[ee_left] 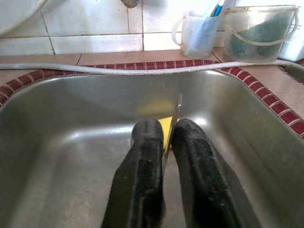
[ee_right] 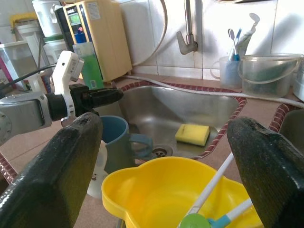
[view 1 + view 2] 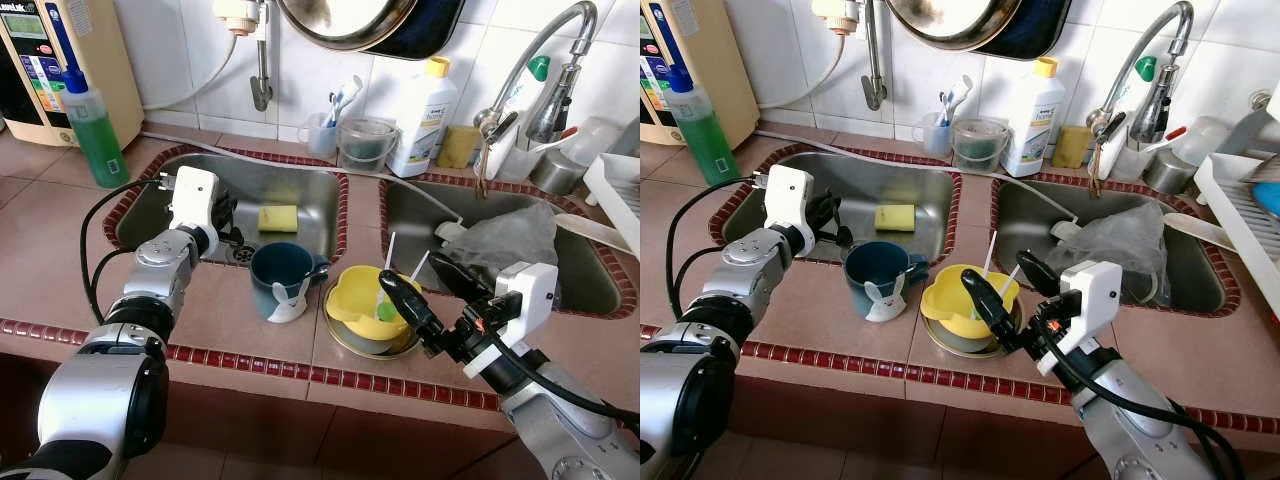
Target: Kitchen organization
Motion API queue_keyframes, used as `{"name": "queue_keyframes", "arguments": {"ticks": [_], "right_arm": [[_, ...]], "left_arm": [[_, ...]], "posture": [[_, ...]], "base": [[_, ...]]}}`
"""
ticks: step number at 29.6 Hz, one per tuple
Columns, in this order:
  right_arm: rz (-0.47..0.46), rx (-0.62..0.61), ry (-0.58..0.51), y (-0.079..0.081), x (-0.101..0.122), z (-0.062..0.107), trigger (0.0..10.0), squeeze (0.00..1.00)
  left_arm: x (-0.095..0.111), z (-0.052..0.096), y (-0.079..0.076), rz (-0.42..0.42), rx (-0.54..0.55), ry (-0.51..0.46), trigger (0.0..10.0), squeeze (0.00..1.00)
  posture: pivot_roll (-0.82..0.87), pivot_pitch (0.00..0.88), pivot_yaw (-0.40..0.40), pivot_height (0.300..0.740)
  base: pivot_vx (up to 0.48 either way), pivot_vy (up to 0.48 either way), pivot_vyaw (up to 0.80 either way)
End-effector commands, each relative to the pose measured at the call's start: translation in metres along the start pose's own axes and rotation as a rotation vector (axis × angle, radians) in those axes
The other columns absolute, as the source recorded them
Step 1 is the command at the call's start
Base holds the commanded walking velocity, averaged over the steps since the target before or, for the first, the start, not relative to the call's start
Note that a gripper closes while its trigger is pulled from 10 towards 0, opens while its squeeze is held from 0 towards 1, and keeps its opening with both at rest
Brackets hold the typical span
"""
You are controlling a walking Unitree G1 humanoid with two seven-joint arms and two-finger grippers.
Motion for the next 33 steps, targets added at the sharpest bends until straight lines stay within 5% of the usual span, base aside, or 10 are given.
{"name": "queue_keyframes", "arguments": {"ticks": [1, 18, 33], "right_arm": [[0.011, -0.003, -0.016, -0.003, 0.007, 0.001, 10.0, 0.00], [0.025, -0.024, -0.029, -0.009, 0.007, -0.006, 10.0, 0.00], [0.111, -0.132, -0.086, -0.027, 0.004, -0.031, 10.0, 0.00]], "left_arm": [[0.013, -0.003, -0.003, -0.009, -0.018, -0.024, 10.0, 1.00], [0.020, -0.002, 0.001, 0.000, -0.013, -0.059, 10.0, 1.00], [0.036, 0.018, 0.005, 0.060, -0.026, -0.285, 10.0, 1.00]], "posture": [[-0.08, 0.000, -0.030, 0.740], [-0.05, 0.000, -0.043, 0.740], [0.03, 0.000, -0.066, 0.740]], "base": [[0.000, 0.000, 0.00], [0.000, 0.000, 0.00], [0.000, 0.000, 0.00]]}}
Point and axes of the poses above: a point about 5 cm out from each wrist's last joint towards the gripper, its own z axis pointing back from the gripper into the wrist, its own x axis along the axis of the wrist's last joint, y = z × x, the point moved 2 cm from there along -z, pointing out of the wrist towards the gripper, and after that the axes turned 13 degrees about z, right-handed, at the moved point
